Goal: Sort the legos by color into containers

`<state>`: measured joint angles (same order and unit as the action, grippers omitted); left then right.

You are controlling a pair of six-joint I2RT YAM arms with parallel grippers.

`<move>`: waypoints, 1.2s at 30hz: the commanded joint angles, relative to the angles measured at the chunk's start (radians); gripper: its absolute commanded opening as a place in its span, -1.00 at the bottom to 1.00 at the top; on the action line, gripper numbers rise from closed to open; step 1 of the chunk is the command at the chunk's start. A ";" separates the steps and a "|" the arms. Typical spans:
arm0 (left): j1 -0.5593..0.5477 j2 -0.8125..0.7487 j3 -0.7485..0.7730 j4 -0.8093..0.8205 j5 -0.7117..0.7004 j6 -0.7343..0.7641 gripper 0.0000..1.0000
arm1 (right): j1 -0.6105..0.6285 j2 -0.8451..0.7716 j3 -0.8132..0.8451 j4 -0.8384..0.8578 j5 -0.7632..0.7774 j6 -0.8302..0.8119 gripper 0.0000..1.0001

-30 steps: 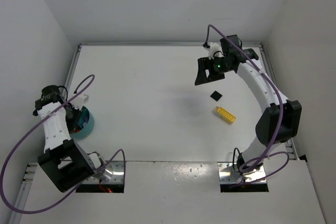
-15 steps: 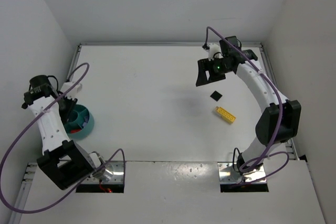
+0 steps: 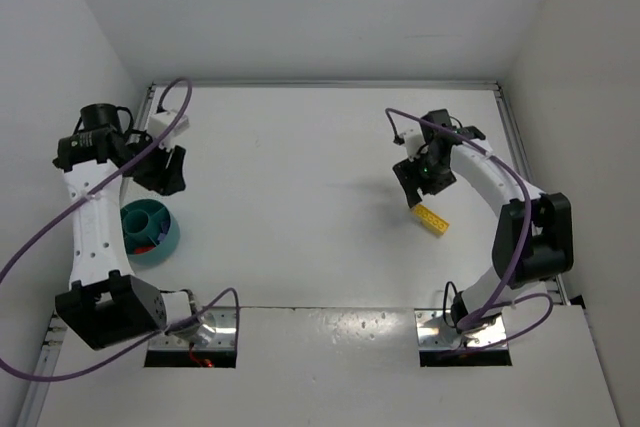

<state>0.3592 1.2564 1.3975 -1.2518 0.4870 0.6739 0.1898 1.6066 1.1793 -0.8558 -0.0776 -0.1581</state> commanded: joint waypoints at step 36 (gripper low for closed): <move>-0.563 -0.276 -0.359 0.657 0.346 -0.622 0.12 | -0.078 0.006 0.011 -0.023 -0.375 -0.278 -0.92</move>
<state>-0.1928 0.9752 1.0424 -0.6479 0.7483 0.0879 0.1055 1.6932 1.0573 -0.8185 -0.2073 -0.4618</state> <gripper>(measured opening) 0.558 0.360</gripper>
